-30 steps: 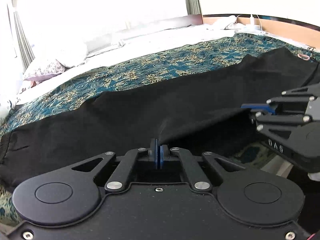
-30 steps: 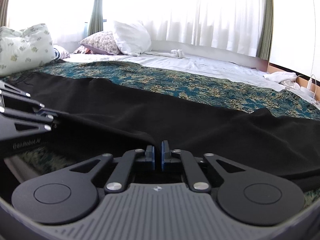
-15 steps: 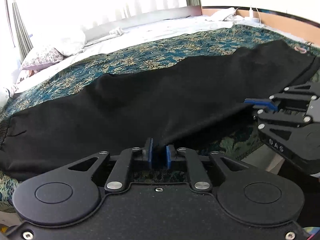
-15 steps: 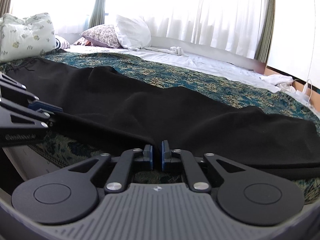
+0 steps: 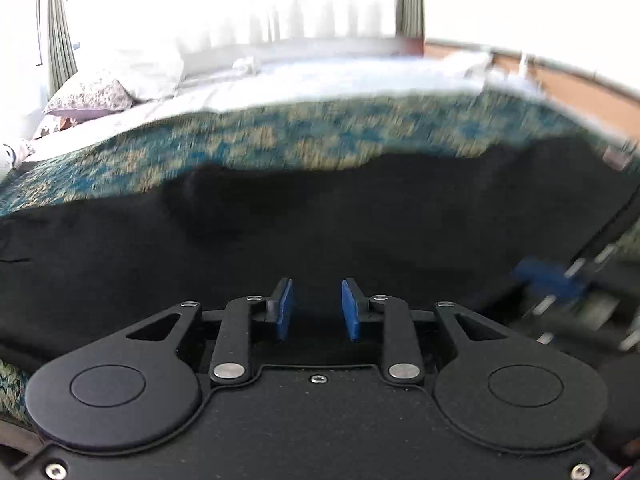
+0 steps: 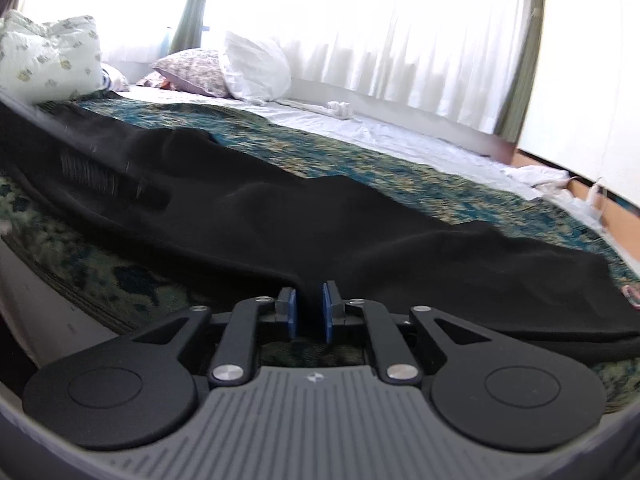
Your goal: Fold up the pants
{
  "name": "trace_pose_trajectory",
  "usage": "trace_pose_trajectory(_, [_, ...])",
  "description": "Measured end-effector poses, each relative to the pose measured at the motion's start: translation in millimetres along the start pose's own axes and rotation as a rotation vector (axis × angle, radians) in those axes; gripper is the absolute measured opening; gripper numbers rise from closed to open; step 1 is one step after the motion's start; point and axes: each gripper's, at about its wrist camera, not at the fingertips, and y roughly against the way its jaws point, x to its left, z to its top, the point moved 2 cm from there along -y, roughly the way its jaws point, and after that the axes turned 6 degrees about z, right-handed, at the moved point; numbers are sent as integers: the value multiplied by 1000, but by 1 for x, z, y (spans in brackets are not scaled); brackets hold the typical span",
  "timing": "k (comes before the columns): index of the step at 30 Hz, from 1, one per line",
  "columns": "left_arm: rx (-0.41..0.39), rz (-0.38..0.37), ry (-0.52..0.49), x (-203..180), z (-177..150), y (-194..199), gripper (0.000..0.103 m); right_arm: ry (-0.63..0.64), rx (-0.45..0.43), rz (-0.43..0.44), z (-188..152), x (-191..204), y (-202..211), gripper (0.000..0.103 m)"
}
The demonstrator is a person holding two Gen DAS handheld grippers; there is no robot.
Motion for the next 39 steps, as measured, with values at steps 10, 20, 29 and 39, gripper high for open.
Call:
trace_pose_trajectory(10, [9, -12, 52, 4, -8, -13, 26, -96, 29, -372, -23, -80, -10, 39])
trace_pose_trajectory(20, [5, 11, 14, -3, -9, -13, 26, -208, 103, -666, -33, -199, -39, 64])
trace_pose_trajectory(29, [6, 19, 6, -6, -8, -14, 26, -329, 159, -939, -46, -259, -37, 10])
trace_pose_trajectory(39, [5, 21, 4, -6, -8, -14, 26, -353, 203, -1111, -59, -278, -14, 7])
